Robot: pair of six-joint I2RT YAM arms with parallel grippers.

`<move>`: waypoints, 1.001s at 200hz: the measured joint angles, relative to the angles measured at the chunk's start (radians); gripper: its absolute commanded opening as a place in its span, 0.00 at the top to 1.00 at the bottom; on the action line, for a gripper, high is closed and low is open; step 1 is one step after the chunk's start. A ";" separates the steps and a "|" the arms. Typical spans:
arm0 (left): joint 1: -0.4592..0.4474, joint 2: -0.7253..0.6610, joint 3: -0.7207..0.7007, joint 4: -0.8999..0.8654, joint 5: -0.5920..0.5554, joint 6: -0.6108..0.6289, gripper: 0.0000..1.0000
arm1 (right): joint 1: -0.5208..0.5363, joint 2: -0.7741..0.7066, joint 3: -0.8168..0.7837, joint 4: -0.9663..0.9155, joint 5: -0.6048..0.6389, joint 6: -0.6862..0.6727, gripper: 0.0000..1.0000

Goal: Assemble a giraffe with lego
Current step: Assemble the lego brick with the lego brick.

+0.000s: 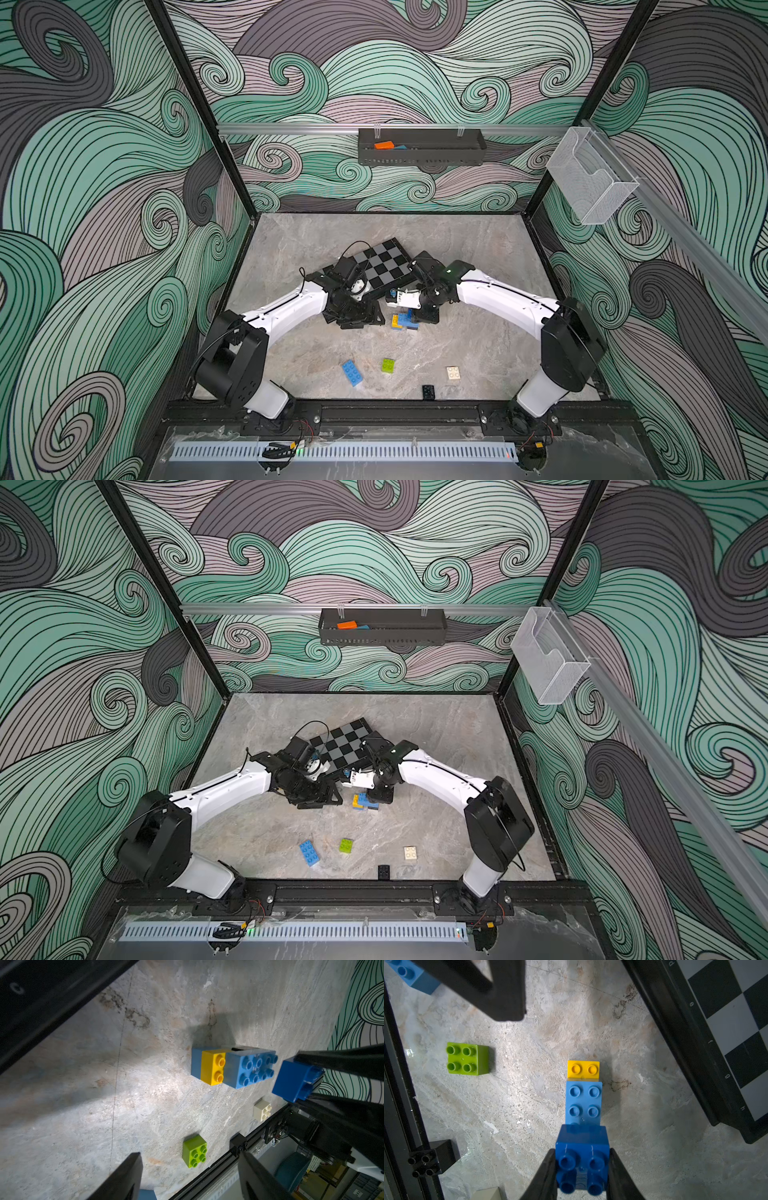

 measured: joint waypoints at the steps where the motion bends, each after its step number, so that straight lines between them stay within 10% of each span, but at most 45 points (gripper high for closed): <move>1: 0.000 0.000 0.000 0.000 0.000 0.000 0.23 | 0.000 0.000 0.000 -0.001 0.000 0.000 0.84; 200: 0.031 -0.013 0.000 -0.008 -0.005 0.019 0.23 | -0.010 0.055 0.024 -0.035 0.030 0.042 0.84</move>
